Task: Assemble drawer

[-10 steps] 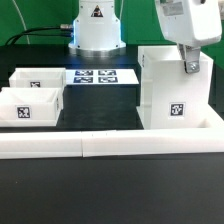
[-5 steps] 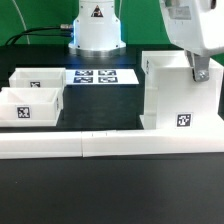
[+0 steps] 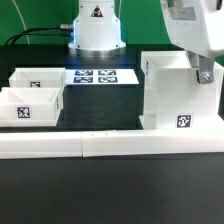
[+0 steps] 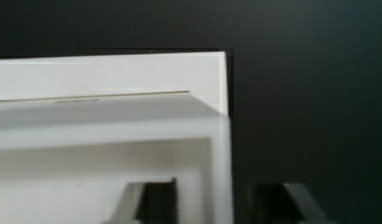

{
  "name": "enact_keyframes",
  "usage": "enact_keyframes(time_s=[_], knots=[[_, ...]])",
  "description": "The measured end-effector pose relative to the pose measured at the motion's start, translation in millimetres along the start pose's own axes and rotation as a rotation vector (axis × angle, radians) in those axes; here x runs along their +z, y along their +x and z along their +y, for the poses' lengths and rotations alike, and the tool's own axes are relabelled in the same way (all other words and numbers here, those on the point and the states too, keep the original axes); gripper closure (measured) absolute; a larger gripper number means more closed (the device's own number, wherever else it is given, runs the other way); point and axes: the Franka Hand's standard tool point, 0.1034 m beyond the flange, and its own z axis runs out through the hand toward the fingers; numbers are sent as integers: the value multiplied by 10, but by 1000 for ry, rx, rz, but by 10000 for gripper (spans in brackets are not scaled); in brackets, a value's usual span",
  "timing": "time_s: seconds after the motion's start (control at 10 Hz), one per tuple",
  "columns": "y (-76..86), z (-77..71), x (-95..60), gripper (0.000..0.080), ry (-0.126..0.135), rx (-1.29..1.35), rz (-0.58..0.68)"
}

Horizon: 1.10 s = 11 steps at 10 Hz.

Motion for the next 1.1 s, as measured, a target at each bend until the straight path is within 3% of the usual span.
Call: enact_keyframes(time_s=[0.1,0.2,0.3,0.4,0.7,1.1], knots=[[-3,1,1,508,0,-3,0],[-5,2,2,289,0,-4,0],[-8,2,2,289,0,-7,0],[-11,-1,0,194,1,-9,0],[-27,12,-41,152,5,-112,-2],[-126,150,-351,150,27,-291,-3]])
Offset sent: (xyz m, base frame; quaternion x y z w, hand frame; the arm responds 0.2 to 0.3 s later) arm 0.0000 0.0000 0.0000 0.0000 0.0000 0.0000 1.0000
